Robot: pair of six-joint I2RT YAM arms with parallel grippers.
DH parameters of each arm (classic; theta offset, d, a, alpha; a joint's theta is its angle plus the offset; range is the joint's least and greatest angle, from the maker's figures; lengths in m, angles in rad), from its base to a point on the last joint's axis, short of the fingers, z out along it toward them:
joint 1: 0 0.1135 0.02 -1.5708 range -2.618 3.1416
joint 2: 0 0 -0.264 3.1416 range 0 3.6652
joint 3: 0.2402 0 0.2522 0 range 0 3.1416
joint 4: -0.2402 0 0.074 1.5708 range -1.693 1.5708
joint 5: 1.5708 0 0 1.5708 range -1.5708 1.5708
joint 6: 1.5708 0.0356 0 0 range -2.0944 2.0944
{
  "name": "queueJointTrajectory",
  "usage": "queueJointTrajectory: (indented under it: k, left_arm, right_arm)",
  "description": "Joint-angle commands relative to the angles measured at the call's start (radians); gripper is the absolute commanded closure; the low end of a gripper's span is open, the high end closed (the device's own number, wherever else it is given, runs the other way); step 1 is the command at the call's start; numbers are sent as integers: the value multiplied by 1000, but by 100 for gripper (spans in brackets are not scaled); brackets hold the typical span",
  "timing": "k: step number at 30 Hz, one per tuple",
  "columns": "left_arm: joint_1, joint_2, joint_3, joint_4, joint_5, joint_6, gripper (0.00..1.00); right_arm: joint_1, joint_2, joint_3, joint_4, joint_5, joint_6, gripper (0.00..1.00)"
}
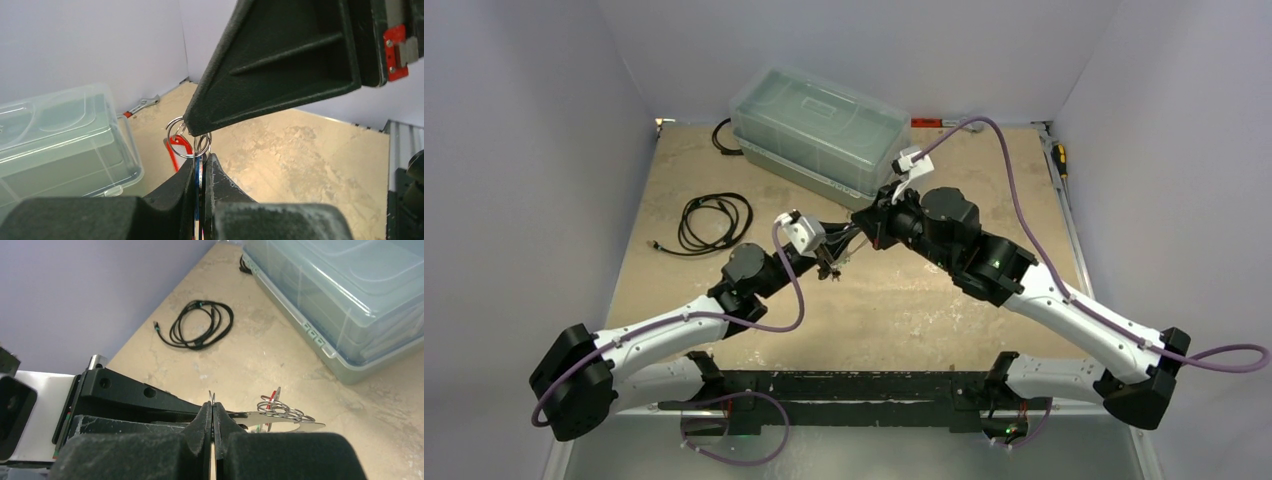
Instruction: Put the keys on the keyring
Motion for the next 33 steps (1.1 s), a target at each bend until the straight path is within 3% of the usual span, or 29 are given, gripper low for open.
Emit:
queueJointTrajectory:
  k: [1, 12, 20, 24, 28, 33]
  left_arm:
    - [-41, -17, 1, -31, 89, 113, 100]
    - [-141, -1, 20, -184, -55, 281, 100]
    - [-144, -3, 13, -143, -163, 215, 100]
    - [-145, 9, -5, -59, -233, 132, 100]
    - [-144, 20, -22, 21, -260, 67, 100]
    - [-145, 14, -21, 68, -276, 21, 100]
  right_arm:
    - [-42, 23, 95, -53, -10, -7, 100]
    - [-82, 96, 202, -201, -75, -79, 100]
    - [-93, 81, 216, -186, -135, -91, 100]
    - [-94, 47, 178, -130, -131, -64, 86]
    - [-94, -2, 108, -49, -113, -33, 63]
    - [-94, -32, 58, -12, -90, 5, 59]
